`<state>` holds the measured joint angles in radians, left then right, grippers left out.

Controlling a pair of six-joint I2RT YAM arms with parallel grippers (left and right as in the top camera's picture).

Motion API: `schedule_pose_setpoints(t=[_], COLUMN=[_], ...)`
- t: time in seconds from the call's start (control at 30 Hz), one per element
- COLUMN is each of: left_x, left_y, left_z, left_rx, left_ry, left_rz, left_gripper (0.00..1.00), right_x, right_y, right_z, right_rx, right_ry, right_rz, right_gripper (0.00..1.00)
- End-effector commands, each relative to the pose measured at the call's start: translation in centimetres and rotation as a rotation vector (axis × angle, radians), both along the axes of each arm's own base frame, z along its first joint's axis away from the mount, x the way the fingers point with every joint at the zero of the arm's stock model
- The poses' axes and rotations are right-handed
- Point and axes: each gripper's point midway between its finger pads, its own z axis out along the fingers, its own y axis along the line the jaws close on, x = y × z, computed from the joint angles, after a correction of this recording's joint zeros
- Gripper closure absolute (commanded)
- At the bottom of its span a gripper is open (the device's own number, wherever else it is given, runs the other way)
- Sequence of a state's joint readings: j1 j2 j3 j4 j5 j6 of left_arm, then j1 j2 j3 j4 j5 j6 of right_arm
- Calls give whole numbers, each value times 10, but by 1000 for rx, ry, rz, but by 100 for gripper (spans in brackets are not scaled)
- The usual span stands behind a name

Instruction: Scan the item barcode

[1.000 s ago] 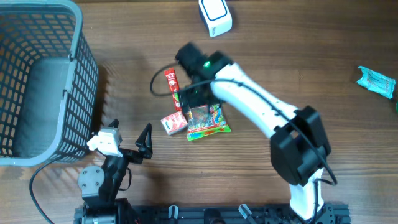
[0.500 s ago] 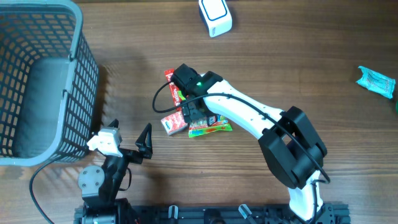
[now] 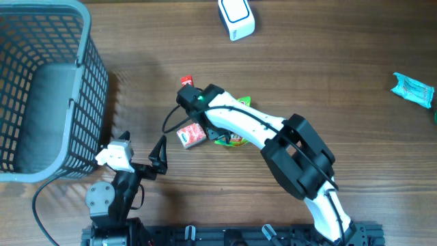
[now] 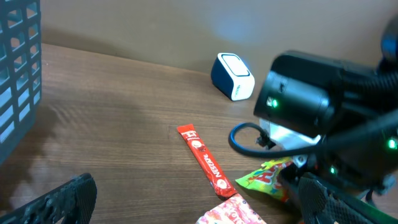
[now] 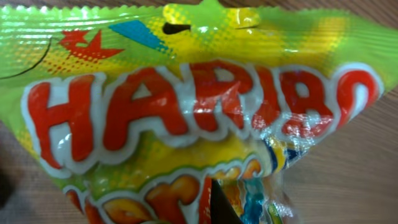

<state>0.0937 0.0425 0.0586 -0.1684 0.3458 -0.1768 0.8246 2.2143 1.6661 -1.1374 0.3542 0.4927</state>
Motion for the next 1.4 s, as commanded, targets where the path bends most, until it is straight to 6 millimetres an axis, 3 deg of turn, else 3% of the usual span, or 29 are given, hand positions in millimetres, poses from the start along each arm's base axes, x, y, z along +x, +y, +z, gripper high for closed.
schedule_pose_setpoints(t=[0.0,0.03,0.13,0.27,0.33,0.4,0.47,0.57,0.67,0.77,0.93,1.13,1.2,1.27,1.37], left_x=[0,0,0,0,0,0,0,0,0,0,0,0,0,0,0], left_y=[1,1,2,1,1,2,1,1,2,1,1,1,2,1,1], left_z=[-2,-2,-2,-2,-2,-2,-2,-2,-2,-2,-2,-2,-2,-2,-2], left_rx=[15,15,15,15,15,15,15,15,15,15,15,15,15,15,15], left_ry=[-1,-1,-1,-1,-1,-1,-1,-1,-1,-1,-1,-1,-1,-1,-1], left_rz=[5,5,5,5,5,5,5,5,5,5,5,5,5,5,5], left_gripper=[0,0,0,0,0,0,0,0,0,0,0,0,0,0,0], right_x=[34,38,43,26,23,30,35,22,16,16,25,29,39,46,43], right_y=[21,26,52,85,81,68,56,54,53,59,67,70,71,62,54], right_z=[50,60,117,185,218,229,230,235,228,227,229,226,193,148,109], right_rx=[120,159,481,1023,1276,1405,1524,1761,1868,1896,1885,1856,1680,1427,1255], right_ry=[-59,-52,59,294,355,321,263,100,-22,143,566,578,500,428,385], right_rz=[-18,-6,38,254,384,498,628,910,1019,854,351,324,261,168,176], right_gripper=[96,96,96,96,96,96,96,96,96,95,96,95,96,96,96])
